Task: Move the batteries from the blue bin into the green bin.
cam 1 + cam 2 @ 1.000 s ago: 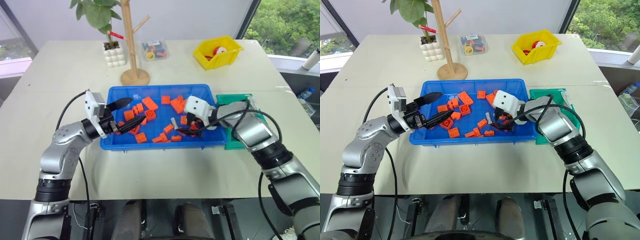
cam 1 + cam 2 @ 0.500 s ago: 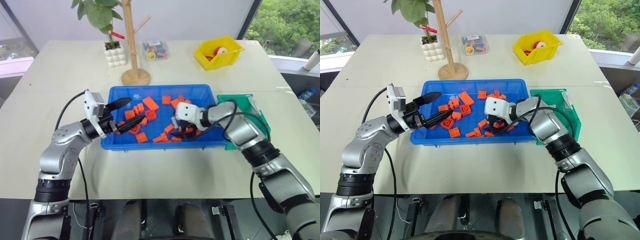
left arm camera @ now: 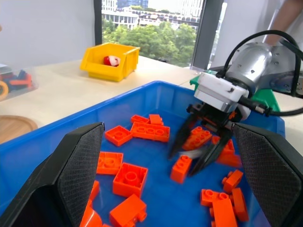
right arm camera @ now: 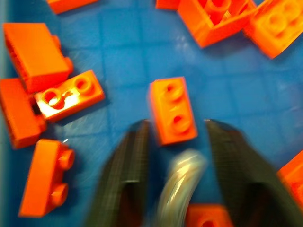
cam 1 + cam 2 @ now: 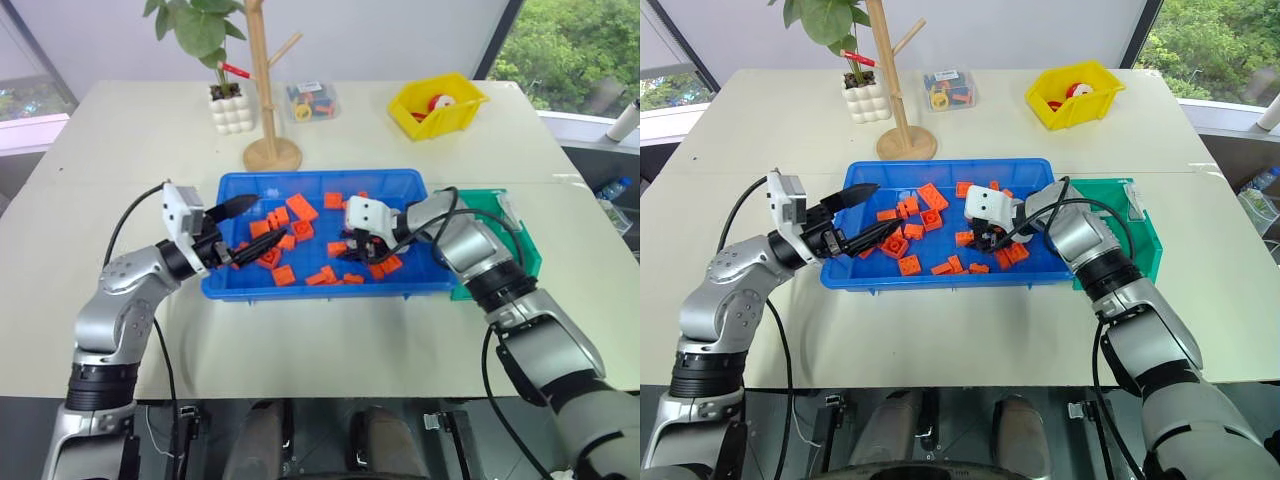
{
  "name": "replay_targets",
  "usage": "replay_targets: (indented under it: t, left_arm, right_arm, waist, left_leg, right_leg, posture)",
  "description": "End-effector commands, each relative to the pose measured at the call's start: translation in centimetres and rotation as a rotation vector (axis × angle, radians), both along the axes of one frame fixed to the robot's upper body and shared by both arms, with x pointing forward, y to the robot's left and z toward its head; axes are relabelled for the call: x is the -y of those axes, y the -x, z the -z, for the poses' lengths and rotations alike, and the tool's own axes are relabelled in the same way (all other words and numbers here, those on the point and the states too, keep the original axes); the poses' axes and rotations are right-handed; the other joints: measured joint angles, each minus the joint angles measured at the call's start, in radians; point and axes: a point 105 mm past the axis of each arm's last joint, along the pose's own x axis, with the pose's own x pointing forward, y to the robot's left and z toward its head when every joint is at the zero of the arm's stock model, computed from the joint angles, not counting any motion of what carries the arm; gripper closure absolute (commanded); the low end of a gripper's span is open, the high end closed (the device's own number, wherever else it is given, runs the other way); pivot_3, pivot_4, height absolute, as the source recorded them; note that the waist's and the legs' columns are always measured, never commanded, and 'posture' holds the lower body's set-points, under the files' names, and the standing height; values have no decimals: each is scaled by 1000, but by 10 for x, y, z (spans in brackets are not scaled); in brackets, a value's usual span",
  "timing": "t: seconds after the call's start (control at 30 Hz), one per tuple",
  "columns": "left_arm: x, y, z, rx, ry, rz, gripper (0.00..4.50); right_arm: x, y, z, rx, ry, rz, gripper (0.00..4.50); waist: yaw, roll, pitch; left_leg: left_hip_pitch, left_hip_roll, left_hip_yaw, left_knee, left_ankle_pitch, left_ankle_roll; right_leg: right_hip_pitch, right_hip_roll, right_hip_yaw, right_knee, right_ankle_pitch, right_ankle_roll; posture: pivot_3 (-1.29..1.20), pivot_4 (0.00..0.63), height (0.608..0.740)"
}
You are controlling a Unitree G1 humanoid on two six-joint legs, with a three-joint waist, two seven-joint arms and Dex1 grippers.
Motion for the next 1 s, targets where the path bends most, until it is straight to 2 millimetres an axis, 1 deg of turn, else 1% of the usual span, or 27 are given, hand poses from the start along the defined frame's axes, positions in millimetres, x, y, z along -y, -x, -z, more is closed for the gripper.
replay_targets:
  t: [0.03, 0.13, 0.17, 0.27, 0.37, 0.43, 0.47, 0.5, 0.57, 0.63, 0.8, 0.9, 1.0]
  left_arm:
    - [-2, 4, -13, 54, 4, -6, 0]
    - [-2, 4, -13, 55, 6, -8, 0]
    - [-2, 4, -13, 55, 6, -8, 0]
    - [-3, 4, -13, 56, 5, -9, 0]
    - [-4, 4, -13, 54, 5, -11, 0]
    - [-4, 4, -12, 51, 6, -11, 0]
    - [-4, 4, -11, 49, 6, -10, 0]
    - [-3, 4, -11, 47, 7, -9, 0]
    - [-2, 3, -11, 45, 11, -4, 0]
    - [-1, 2, -10, 45, 12, 1, 0]
    - [3, 1, -9, 44, 16, 13, 0]
    - [2, 1, -9, 44, 17, 14, 0]
    - [1, 1, -9, 44, 16, 10, 0]
  right_arm:
    - [7, 2, 5, -43, 5, 34, 4054]
    - [4, 1, 2, -34, -27, 50, 4054]
    - [3, -2, -3, -17, -51, 68, 4054]
    - [1, -8, -23, 9, -139, 122, 4054]
    - [6, -8, -46, 40, -180, 145, 4054]
    - [8, -5, -60, 51, -201, 150, 3187]
    - [8, -4, -66, 61, -211, 153, 2836]
    - [8, -2, -72, 67, -221, 155, 2307]
    - [7, 4, -81, 68, -240, 147, 1584]
    - [7, 11, -83, 53, -243, 130, 1584]
    - [12, 16, -78, 41, -220, 138, 1584]
    - [22, 28, -74, -9, -185, 121, 1584]
    - [34, 36, -63, -55, -138, 119, 1584]
  waist:
    - [0, 0, 0]
    - [0, 0, 0]
    - [-1, 0, 0]
    - [-1, 0, 0]
    - [1, 0, 0]
    - [0, 0, 0]
    - [0, 0, 0]
    - [-1, 0, 0]
    - [-1, 0, 0]
    - [-1, 0, 0]
    - [2, 0, 0]
    - [3, 0, 0]
    - [2, 0, 0]
  left_leg:
    - [0, 0, 0, 0, 0, 0]
    - [0, 0, 0, 0, 0, 0]
    - [0, 0, 0, 0, 0, 0]
    - [0, 0, 0, 0, 0, 0]
    - [0, 0, 0, 0, 0, 0]
    - [0, 0, 0, -1, 0, 0]
    - [0, 0, 0, -1, 0, 0]
    - [0, 0, 0, -1, 0, 0]
    - [0, 0, 0, -1, 0, 0]
    - [0, 0, 0, -1, 0, 0]
    - [0, 0, 0, -1, 0, 0]
    - [0, -1, 0, -1, 0, 0]
    - [0, -1, 0, -1, 0, 0]
  right_leg:
    - [0, 0, 0, 0, 0, 0]
    - [0, 0, 0, 0, 0, 0]
    - [0, 0, 0, 0, 0, 0]
    - [0, 0, 0, 0, 0, 0]
    - [-1, 0, 0, 0, 0, 0]
    - [-1, 0, 0, 0, 0, 0]
    - [-1, 0, 0, 0, 0, 0]
    - [-1, 0, 0, 0, 0, 0]
    - [-1, 0, 0, 0, 0, 0]
    - [-1, 0, 0, 0, 0, 0]
    - [-1, -1, 0, 0, 0, 0]
    - [-1, -1, 0, 0, 0, 0]
    - [-1, -1, 0, 0, 0, 0]
  posture:
    - [0, 150, 739]
    - [0, 150, 739]
    - [0, 150, 739]
    - [0, 150, 739]
    - [0, 150, 739]
    - [0, 150, 739]
    - [0, 150, 739]
    - [0, 150, 739]
    - [0, 150, 739]
    - [0, 150, 739]
    - [0, 150, 739]
    - [0, 150, 739]
    - [0, 150, 739]
